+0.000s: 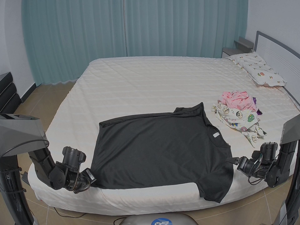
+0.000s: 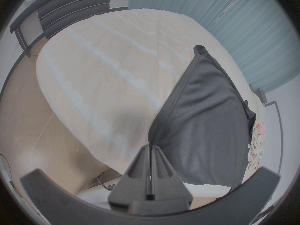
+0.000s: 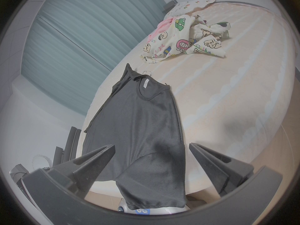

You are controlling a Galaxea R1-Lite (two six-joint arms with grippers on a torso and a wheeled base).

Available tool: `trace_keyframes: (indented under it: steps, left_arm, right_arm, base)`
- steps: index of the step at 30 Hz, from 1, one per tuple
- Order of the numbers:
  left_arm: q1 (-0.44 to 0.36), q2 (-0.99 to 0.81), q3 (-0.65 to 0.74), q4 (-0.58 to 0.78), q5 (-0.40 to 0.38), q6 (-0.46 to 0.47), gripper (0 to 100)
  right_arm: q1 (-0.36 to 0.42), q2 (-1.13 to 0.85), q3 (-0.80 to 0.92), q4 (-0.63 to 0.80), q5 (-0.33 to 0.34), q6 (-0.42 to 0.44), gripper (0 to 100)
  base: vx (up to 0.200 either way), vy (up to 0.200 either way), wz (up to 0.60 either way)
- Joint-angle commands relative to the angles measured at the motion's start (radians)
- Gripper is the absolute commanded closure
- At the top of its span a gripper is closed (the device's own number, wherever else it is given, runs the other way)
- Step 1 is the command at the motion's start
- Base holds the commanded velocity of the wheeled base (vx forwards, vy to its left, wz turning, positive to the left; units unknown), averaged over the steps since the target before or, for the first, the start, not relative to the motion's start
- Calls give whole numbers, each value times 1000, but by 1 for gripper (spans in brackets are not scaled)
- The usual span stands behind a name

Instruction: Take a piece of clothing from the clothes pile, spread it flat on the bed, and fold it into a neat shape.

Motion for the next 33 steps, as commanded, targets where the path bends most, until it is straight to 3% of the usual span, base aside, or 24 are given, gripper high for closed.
trace_keyframes:
  steps: [1, 6, 21, 22, 33]
  left_arm:
    - [9, 4, 2, -9, -4, -4, 100]
    - [17, 8, 2, -20, -5, -4, 100]
    - [17, 8, -3, -21, -5, -4, 100]
    - [17, 8, -3, -21, -5, -4, 100]
    - [17, 8, -3, -21, -5, -2, 100]
  right_arm:
    - [6, 39, -32, 29, 1, -3, 0]
    - [9, 70, -97, 87, -1, -27, 0]
    - [35, 133, -143, 87, -1, -52, 0]
    - [35, 133, -143, 87, 3, -53, 100]
    - [12, 133, -128, -3, 26, -61, 100]
  base:
    - [0, 0, 0]
    - [0, 0, 0]
    - [0, 0, 0]
    - [0, 0, 0]
    - [0, 0, 0]
